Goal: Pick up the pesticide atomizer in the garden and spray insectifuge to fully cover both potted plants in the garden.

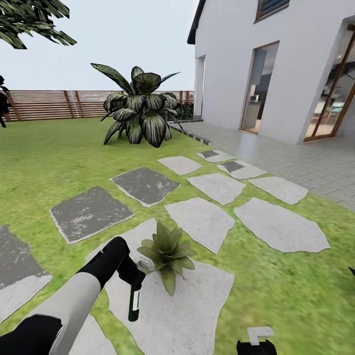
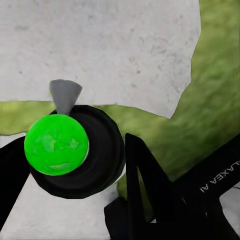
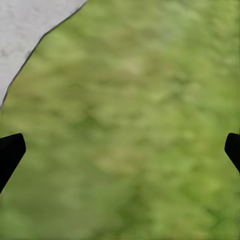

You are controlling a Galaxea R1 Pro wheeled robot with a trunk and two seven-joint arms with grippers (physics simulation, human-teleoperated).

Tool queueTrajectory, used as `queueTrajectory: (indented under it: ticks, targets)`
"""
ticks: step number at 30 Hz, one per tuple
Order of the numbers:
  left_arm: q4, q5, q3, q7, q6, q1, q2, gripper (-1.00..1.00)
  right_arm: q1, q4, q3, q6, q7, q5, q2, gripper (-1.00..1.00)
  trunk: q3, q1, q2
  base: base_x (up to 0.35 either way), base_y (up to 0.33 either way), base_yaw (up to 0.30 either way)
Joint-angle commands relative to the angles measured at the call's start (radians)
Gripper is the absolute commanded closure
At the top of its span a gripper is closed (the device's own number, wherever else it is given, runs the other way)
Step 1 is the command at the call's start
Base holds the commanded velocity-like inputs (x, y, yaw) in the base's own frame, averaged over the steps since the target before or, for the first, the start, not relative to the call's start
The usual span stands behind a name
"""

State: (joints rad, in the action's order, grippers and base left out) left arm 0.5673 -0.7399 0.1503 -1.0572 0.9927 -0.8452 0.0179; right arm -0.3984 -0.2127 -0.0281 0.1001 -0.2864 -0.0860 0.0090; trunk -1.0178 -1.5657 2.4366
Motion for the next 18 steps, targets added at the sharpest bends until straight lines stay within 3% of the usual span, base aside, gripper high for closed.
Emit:
queueTrajectory:
  ticks: [1, 18]
  targets:
    - [0.005, -0.032, 0.129, -0.141, 0.006, -0.002, -0.012, 1.00, 0.000, 0.002, -0.003, 0.000, -0.005, -0.013, -0.007, -1.00, -0.001, 0.000, 0.000, 0.000, 0.000, 0.000]
    - [0.008, -0.035, 0.130, -0.142, 0.005, 0.000, -0.012, 1.00, 0.001, 0.006, -0.003, 0.000, -0.005, -0.014, -0.007, -1.00, -0.001, 0.000, 0.000, -0.063, 0.000, 0.000]
